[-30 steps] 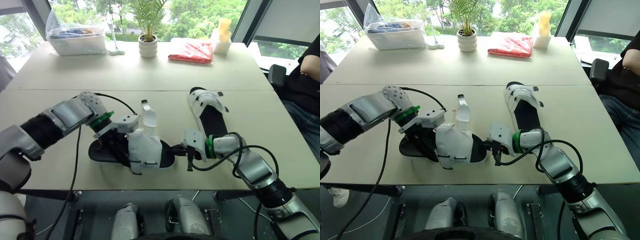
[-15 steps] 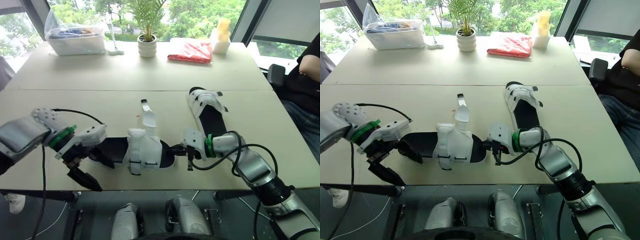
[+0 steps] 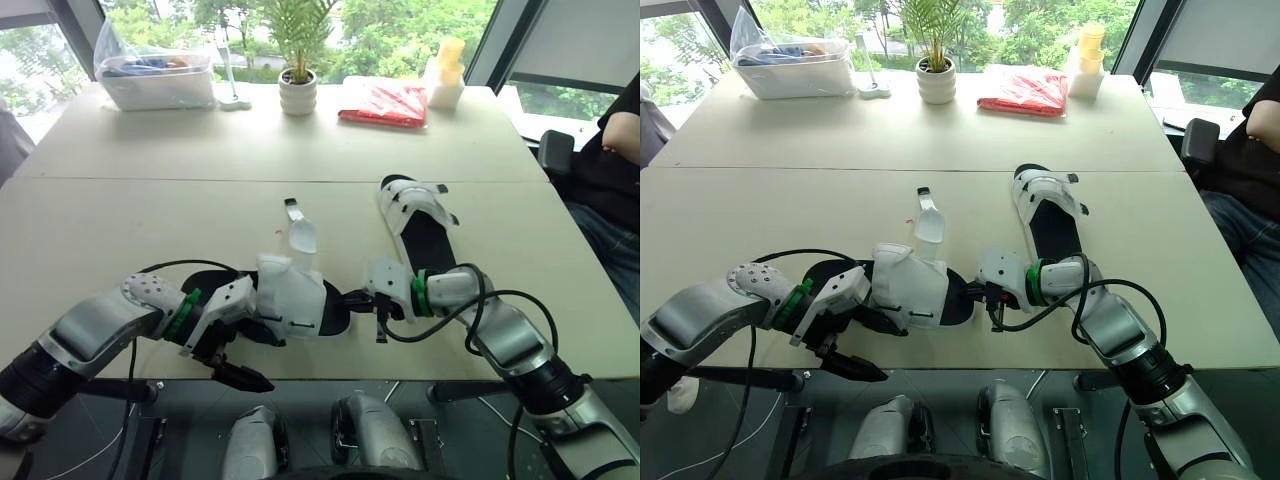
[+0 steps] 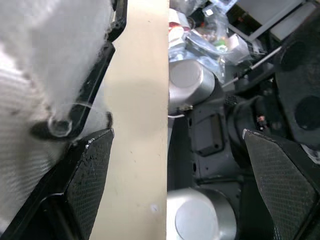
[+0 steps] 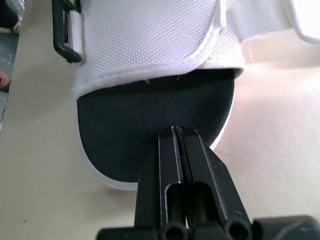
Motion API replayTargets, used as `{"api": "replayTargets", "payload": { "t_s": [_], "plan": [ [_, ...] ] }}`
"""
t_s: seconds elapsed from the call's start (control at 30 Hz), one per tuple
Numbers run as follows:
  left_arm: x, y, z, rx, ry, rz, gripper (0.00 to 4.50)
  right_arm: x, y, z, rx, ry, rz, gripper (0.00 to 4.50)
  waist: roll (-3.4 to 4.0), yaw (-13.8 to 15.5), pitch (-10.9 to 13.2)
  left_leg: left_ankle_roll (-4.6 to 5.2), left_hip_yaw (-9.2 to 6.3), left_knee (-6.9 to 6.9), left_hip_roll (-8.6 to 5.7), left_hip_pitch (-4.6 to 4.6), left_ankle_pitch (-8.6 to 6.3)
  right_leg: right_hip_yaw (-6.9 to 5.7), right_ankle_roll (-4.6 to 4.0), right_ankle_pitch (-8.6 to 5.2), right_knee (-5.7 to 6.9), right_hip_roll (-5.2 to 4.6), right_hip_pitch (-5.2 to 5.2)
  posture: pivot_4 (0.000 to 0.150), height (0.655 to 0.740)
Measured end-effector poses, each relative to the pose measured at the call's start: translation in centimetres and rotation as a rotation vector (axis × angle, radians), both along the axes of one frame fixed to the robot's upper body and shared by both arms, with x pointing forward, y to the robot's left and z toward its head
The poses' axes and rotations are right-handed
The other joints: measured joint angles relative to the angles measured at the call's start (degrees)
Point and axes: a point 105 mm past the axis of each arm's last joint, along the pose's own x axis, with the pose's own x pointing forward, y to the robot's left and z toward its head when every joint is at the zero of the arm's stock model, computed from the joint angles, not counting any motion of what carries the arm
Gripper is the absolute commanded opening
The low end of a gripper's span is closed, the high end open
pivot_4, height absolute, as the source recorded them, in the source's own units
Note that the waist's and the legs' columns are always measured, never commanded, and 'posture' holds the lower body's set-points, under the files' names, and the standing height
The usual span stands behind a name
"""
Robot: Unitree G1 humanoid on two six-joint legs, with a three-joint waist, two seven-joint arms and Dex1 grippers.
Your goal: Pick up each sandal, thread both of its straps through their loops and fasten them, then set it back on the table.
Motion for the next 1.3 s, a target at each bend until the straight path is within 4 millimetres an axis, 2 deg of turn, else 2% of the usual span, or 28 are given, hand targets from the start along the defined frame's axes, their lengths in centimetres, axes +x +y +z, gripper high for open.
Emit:
{"api": "replayTargets", "payload": {
  "t_s": [0.2,0.33,0.43,0.67,0.77,0.83,0.87,1.0,1.03,1.17,1.3],
  "plan": [
    [0.5,2.2,0.7,0.052,-0.005,0.002,4.27,-0.2,0.0,0.0,0.001,0.001,0.001,0.0,0.01,-0.1,0.0,0.0,0.0,-0.03,0.0,-0.02,0.0,-0.01,0.0,-0.01,-0.01,0.0,-0.03,0.15,0.7241],
    [0.9,2.7,0.8,0.053,0.01,0.007,4.27,-0.2,0.0,0.0,0.001,0.001,0.001,0.0,0.01,-0.1,0.0,0.0,0.0,-0.03,0.0,-0.02,-0.01,-0.01,-0.01,-0.01,-0.02,0.0,-0.02,0.15,0.7241],
    [1.1,2.3,0.8,0.035,0.011,0.0,4.27,-0.2,0.0,0.0,0.0,-0.001,0.002,0.0,0.01,-0.1,0.0,0.0,0.0,-0.03,0.0,-0.03,-0.01,-0.01,0.0,-0.01,-0.02,0.0,-0.02,0.15,0.7241],
    [1.8,-0.3,0.2,-0.049,0.023,0.043,4.27,-0.3,0.1,-0.1,0.0,0.0,0.004,0.0,0.0,0.1,0.0,0.0,-0.01,-0.01,0.0,-0.02,-0.01,-0.01,0.0,0.0,-0.01,-0.02,0.0,0.15,0.7241],
    [2.0,-0.5,0.1,-0.053,0.033,0.077,3.42,-0.3,0.1,0.0,0.0,-0.001,0.008,0.0,0.0,0.0,0.0,0.0,-0.01,-0.01,0.0,-0.02,-0.01,-0.01,0.0,0.0,-0.02,-0.02,-0.01,0.15,0.7241],
    [2.0,-0.4,0.5,-0.061,0.052,0.092,2.34,-0.3,0.1,0.0,0.0,-0.001,0.008,0.0,0.0,0.0,0.0,0.01,-0.01,-0.02,0.0,-0.02,-0.01,-0.01,0.0,0.0,-0.02,-0.02,-0.01,0.15,0.7241],
    [2.0,-0.4,0.6,-0.062,0.055,0.094,2.03,-0.3,0.1,0.0,0.0,-0.001,0.008,0.0,0.0,0.0,0.0,0.0,-0.02,-0.02,0.0,-0.02,-0.01,-0.01,0.0,0.0,-0.02,-0.02,-0.01,0.15,0.7241],
    [1.7,0.1,0.9,-0.053,0.087,0.097,0.16,-0.3,0.2,-0.1,-0.001,-0.004,0.012,0.0,0.0,-0.1,0.0,0.0,-0.02,-0.02,0.0,-0.02,-0.01,-0.01,0.0,0.0,-0.02,-0.02,-0.01,0.15,0.7241],
    [1.7,0.4,0.9,-0.04,0.098,0.106,0.04,-0.3,0.2,-0.1,-0.001,-0.006,0.013,0.0,0.0,-0.1,0.0,0.0,-0.02,-0.03,0.0,-0.02,-0.01,-0.01,0.0,0.0,-0.02,-0.02,-0.02,0.15,0.7241],
    [1.4,0.9,1.0,-0.029,0.134,0.114,0.04,-0.3,0.2,0.0,-0.004,-0.015,0.019,0.0,0.0,-0.2,0.0,0.0,-0.02,-0.03,0.0,-0.02,-0.01,-0.01,0.0,0.0,-0.02,-0.02,-0.02,0.15,0.7241],
    [-0.1,1.7,1.2,-0.008,0.195,0.095,0.04,-0.3,0.3,-0.2,-0.006,-0.016,0.028,0.0,0.0,-0.3,0.0,0.0,-0.02,-0.07,0.01,-0.02,-0.01,-0.01,-0.01,-0.01,-0.01,-0.02,-0.05,0.15,0.7241]
  ]
}}
